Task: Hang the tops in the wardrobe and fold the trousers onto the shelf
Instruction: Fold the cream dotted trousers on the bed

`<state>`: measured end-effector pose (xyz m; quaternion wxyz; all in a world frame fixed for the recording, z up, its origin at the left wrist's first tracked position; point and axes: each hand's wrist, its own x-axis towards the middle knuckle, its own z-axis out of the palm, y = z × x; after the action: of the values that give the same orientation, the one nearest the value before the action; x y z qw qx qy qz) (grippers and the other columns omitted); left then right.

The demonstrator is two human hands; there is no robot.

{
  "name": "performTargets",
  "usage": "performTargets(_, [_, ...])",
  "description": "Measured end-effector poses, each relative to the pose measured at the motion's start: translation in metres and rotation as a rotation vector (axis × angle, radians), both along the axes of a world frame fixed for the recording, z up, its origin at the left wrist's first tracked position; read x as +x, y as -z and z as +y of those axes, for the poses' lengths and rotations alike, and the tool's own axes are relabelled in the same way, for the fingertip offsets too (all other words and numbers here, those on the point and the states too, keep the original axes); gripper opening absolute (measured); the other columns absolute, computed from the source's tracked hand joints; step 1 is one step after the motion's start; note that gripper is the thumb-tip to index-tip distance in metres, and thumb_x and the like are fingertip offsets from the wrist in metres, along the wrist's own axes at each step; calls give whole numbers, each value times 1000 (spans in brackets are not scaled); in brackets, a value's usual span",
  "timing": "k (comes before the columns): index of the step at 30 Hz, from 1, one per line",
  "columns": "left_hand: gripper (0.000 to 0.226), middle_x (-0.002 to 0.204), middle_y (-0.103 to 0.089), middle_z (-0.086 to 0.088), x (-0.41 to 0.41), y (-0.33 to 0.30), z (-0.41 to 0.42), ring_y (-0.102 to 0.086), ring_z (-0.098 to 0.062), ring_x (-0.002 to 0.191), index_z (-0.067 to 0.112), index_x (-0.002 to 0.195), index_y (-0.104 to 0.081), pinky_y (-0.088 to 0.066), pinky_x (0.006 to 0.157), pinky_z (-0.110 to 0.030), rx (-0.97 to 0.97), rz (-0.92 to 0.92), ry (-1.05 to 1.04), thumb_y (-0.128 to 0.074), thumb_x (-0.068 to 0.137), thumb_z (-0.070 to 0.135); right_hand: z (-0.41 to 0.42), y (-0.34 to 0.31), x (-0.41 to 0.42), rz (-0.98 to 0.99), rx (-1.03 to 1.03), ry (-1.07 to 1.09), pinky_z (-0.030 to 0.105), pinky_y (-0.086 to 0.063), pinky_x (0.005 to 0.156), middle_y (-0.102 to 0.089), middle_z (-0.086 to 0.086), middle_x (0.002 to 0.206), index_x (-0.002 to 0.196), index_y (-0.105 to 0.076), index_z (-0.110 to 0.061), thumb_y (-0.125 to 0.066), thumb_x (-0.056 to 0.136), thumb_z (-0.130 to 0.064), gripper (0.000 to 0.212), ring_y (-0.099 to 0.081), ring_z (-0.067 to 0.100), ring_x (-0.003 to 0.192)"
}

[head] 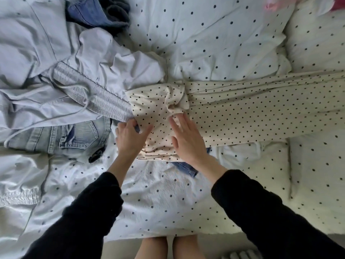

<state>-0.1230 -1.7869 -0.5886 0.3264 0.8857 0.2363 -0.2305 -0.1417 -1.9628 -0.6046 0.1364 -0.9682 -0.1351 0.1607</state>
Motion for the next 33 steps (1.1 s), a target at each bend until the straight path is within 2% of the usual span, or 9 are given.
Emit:
performTargets(3, [30, 82, -60, -5, 19, -6, -6, -55, -18, 72, 5, 91, -63, -48, 67, -31, -124, -93, -39, -63, 87, 34, -4, -7, 42, -77, -106, 56, 51, -35, 105, -33, 12, 148, 143, -32, -16, -50, 92, -24, 55, -27, 31, 139])
performTargets(8, [12, 68, -45, 0, 26, -14, -9, -42, -19, 57, 9, 100, -37, -34, 52, -32, -92, -221, -32, -35, 99, 20, -21, -26, 78, 120, -163, 412, 49, -19, 114, -13, 13, 157, 147, -26, -18, -33, 100, -32, 49, -11, 30, 144])
performTargets(12, [12, 69, -41, -2, 15, -14, 3, -42, -24, 64, 7, 99, -31, -34, 54, -38, -134, -200, -67, -33, 100, 18, -12, -42, 25, -17, 96, 163, 38, -25, 114, -17, 11, 156, 146, -31, -15, -37, 100, -23, 47, -16, 26, 144])
performTargets(17, [24, 88, -58, -11, 20, -43, -7, -53, -23, 70, 1, 120, -43, -42, 56, -31, -111, -234, -81, -45, 98, 11, -3, -32, -14, 302, 147, -56, 38, -40, 105, -13, 7, 158, 147, -29, -15, -36, 101, -18, 47, -36, 26, 136])
performTargets(21, [27, 81, -62, -6, 38, -78, -53, -57, -21, 64, 4, 122, -49, -52, 61, -35, -83, -318, 51, -46, 98, 16, -28, -44, -4, 419, 563, 433, 28, -38, 105, -37, 5, 148, 141, -39, -11, -36, 102, -17, 40, -43, 19, 132])
performTargets(23, [32, 93, -65, -11, 50, -87, -92, -62, -28, 72, 7, 128, -47, -55, 65, -38, -110, -325, 134, -45, 98, 18, -60, -54, 6, 474, 735, 690, 32, -41, 103, -51, 5, 136, 136, -45, -12, -34, 102, -22, 37, -47, 18, 126])
performTargets(26, [39, 103, -63, -10, 60, -94, -163, -60, -21, 71, 16, 138, -41, -50, 58, -20, -185, -236, 307, -41, 99, 20, -122, -69, 18, 610, 983, 972, 33, -47, 90, -58, 7, 124, 127, -51, -12, -34, 102, -23, 33, -57, 21, 113])
performTargets(30, [32, 102, -69, -8, 51, -86, -235, -61, -15, 75, 14, 125, -58, -51, 69, -18, -388, -92, 401, -45, 96, 9, -189, -66, 22, 510, 909, 1068, 37, -47, 91, -60, 8, 118, 115, -54, -14, -34, 100, -29, 29, -59, 18, 103])
performTargets(33, [26, 94, -65, -5, 43, -59, -210, -61, -22, 86, 13, 115, -60, -44, 64, -23, -164, -202, 117, -47, 93, 10, -199, -50, 16, 345, 653, 858, 28, -36, 103, -50, 7, 137, 134, -47, -11, -35, 101, -27, 39, -48, 18, 123])
